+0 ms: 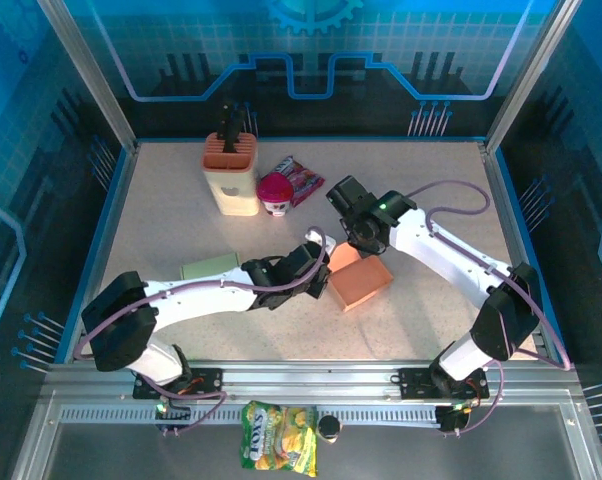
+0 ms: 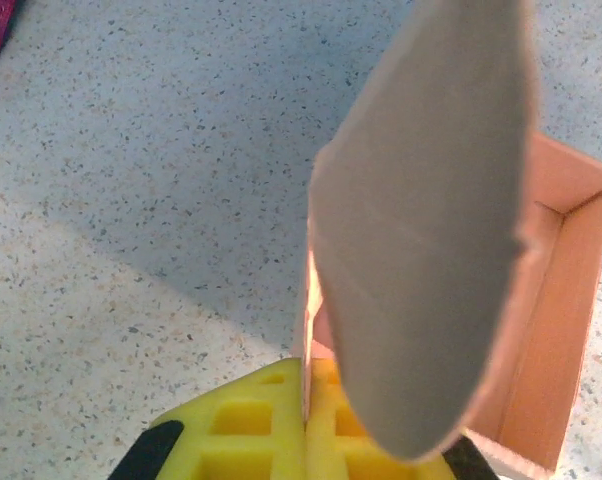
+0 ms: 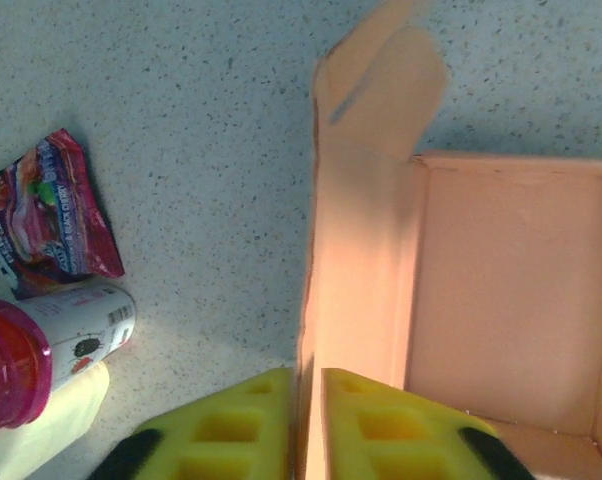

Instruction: Fold the paper box

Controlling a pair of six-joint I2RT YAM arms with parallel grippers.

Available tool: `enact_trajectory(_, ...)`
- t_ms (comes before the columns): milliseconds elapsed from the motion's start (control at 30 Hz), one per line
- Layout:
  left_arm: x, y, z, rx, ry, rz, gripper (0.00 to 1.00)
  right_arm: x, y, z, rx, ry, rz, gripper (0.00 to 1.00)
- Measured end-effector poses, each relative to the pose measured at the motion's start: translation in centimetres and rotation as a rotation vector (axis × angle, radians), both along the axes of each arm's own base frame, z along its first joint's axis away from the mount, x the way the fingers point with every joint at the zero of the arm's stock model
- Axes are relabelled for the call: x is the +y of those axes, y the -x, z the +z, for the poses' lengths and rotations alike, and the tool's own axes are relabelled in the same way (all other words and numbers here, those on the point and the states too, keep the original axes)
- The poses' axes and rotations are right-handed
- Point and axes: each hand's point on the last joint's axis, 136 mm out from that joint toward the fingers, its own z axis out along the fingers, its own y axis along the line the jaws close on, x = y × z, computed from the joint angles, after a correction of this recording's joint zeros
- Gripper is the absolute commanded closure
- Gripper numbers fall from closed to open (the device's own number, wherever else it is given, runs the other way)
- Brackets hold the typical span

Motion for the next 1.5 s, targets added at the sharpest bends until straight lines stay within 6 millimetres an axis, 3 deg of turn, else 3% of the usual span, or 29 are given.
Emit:
enact_trajectory(100, 0.0, 0.0, 0.0, -0.007, -0.013, -0.015, 1.0, 0.5, -0.7, 0.2, -0.041, 0.013, 0.1, 0.4)
enact_trajectory(200, 0.3, -0.1, 0.0, 0.004, -0.012, -0.051, 1.0, 0.8, -1.7, 1.4, -0.144, 0.001, 0.264, 0.28)
enact_trajectory(367, 2.7, -1.2, 0.5, 0.041, 0.019, -0.09, 1.0, -1.4, -3.1, 5.6, -0.402, -0.034, 0.516, 0.2)
enact_trajectory(533, 4.9, -1.3, 1.7, 0.028, 0.039, -0.152, 1.0, -4.8, -3.4, 8.2, -0.603, 0.033, 0.717, 0.24)
enact_trajectory(667, 6.3, -1.3, 2.0, 0.027, 0.043, -0.202, 1.0, -5.9, -3.1, 6.3, -0.624, 0.079, 0.859, 0.33)
enact_trajectory(900, 8.4, -2.2, 1.2, 0.049, 0.01, -0.206, 1.0, -4.4, -2.3, 0.3, -0.546, 0.071, 1.071, 0.34)
enact_trajectory(1067, 8.5, -2.3, 0.4, 0.066, -0.003, -0.208, 1.0, -3.2, -2.7, -2.4, -0.501, 0.096, 1.19, 0.34)
enact_trajectory(1200, 8.6, -2.4, 0.3, 0.066, -0.007, -0.204, 1.0, -1.3, -3.2, -3.5, -0.488, 0.127, 1.289, 0.35)
enact_trajectory(1300, 8.7, -2.5, 0.2, 0.066, -0.009, -0.201, 1.0, -0.9, -3.9, -4.4, -0.474, 0.147, 1.317, 0.36)
enact_trajectory(1500, 9.2, -2.9, 0.2, 0.063, -0.013, -0.182, 1.0, -0.4, -5.2, -5.5, -0.458, 0.155, 1.349, 0.53)
